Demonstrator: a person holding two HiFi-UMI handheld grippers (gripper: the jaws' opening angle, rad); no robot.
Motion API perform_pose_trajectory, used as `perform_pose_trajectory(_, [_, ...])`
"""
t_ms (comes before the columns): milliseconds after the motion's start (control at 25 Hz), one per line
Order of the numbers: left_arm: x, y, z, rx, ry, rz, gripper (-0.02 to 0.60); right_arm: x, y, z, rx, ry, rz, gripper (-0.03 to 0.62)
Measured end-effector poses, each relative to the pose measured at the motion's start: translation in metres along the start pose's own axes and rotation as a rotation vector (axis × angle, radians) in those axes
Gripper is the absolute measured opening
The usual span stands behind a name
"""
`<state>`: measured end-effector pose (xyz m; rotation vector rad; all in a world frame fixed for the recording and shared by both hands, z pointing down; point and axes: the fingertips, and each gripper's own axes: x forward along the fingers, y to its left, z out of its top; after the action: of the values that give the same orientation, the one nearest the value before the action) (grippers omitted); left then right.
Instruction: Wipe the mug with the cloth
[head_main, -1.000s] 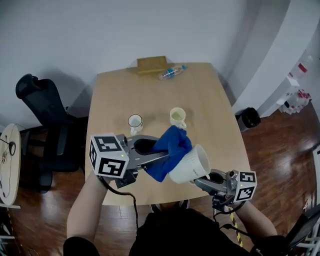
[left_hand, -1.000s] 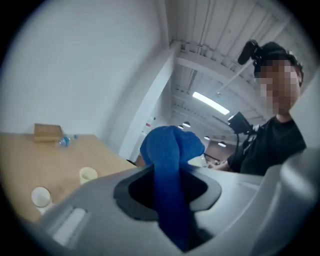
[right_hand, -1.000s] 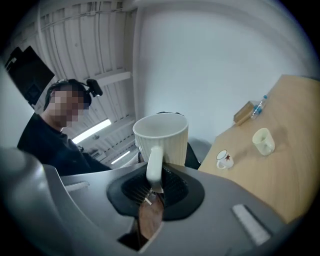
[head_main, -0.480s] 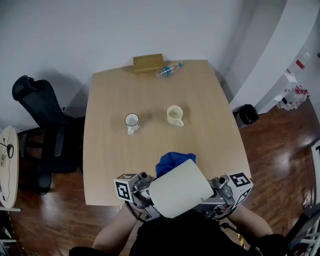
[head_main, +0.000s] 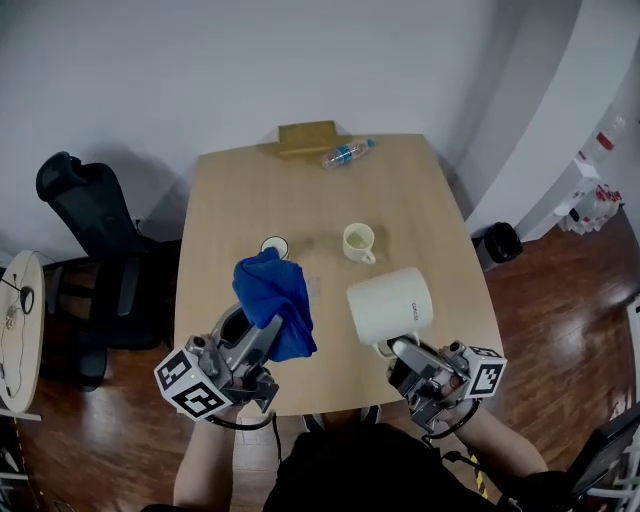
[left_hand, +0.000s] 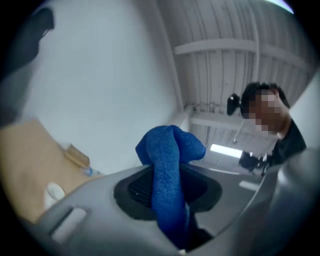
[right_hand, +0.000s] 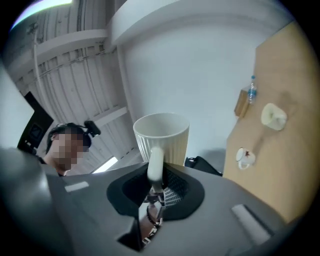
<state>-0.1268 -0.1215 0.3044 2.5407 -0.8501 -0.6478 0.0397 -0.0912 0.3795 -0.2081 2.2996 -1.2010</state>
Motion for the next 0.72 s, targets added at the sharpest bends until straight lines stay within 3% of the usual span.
perform_pose_trajectory(120, [0.019, -0.030, -0.004, 0.464, 0.114, 0.112, 0.114, 0.003, -0.029, 0.006, 0.086, -0.062, -0.080, 0.040])
perform_pose_trajectory(200, [0.032, -0.054, -0.035, 0.763, 0.222, 0.113, 0.114, 0.009, -0.040, 0.006, 0.143, -0.089, -0.089, 0.040])
perform_pose_trajectory(280, [0.045, -0.073, -0.073, 1.084, 0.315, 0.062, 0.112, 0.014, -0.046, 0.007, 0.189, -0.111, -0.076, 0.040])
perform_pose_trajectory(400, [0.057, -0.090, -0.120, 1.575, 0.343, -0.037, 0.112, 0.021, -0.040, 0.006, 0.238, -0.133, -0.024, 0.040])
perform_pose_trajectory(480, [0.056, -0.093, -0.141, 1.812, 0.350, -0.089, 0.112, 0.024, -0.031, 0.005, 0.237, -0.127, 0.005, 0.040])
perform_pose_trajectory(520, [0.055, -0.094, -0.144, 1.849, 0.346, -0.101, 0.112, 0.025, -0.027, 0.004, 0.227, -0.117, 0.015, 0.040])
perform_pose_trajectory(600, [0.055, -0.095, -0.136, 1.786, 0.332, -0.086, 0.112, 0.024, -0.021, 0.002, 0.177, -0.088, 0.018, 0.040])
perform_pose_trajectory(640, [0.057, -0.095, -0.127, 1.700, 0.326, -0.072, 0.112, 0.022, -0.018, 0.003, 0.129, -0.071, 0.010, 0.040])
perform_pose_trajectory(720, [0.063, -0.099, -0.107, 1.414, 0.330, -0.076, 0.114, 0.016, -0.016, 0.005, 0.024, -0.040, -0.008, 0.041])
